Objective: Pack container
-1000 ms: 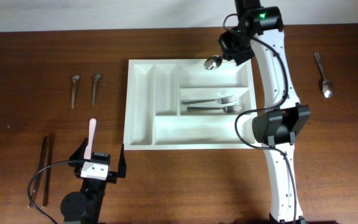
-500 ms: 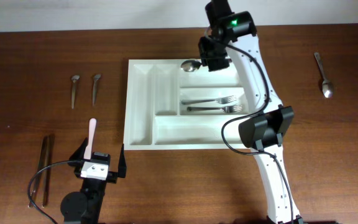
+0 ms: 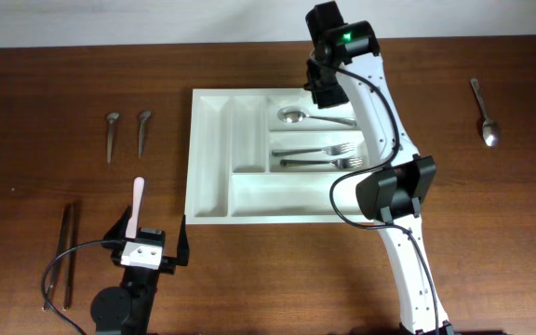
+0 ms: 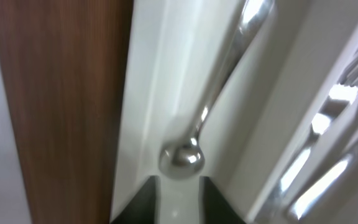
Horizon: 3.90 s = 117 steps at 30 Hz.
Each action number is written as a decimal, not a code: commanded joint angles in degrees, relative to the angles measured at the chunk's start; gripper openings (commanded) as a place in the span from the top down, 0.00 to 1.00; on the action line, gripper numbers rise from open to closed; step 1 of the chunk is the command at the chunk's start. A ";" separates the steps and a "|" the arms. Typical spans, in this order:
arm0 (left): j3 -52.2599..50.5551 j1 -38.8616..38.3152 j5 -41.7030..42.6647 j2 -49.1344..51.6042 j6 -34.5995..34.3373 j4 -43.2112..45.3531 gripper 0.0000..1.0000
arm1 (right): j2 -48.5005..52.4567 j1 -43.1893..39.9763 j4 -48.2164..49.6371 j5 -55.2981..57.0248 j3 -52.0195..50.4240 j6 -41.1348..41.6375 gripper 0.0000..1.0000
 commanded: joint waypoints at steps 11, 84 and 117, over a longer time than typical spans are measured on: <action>-0.33 0.37 -0.22 -0.55 -0.68 -0.13 0.01 | -1.88 -16.55 4.87 11.82 1.75 -61.96 0.01; -0.33 0.37 -0.22 -0.55 -0.68 -0.15 0.01 | 2.71 -42.16 22.29 -6.62 -17.20 -118.42 0.01; -0.33 0.37 -0.22 -0.55 -0.68 -0.13 0.01 | 3.30 -42.27 22.51 -6.56 -20.85 -118.05 0.01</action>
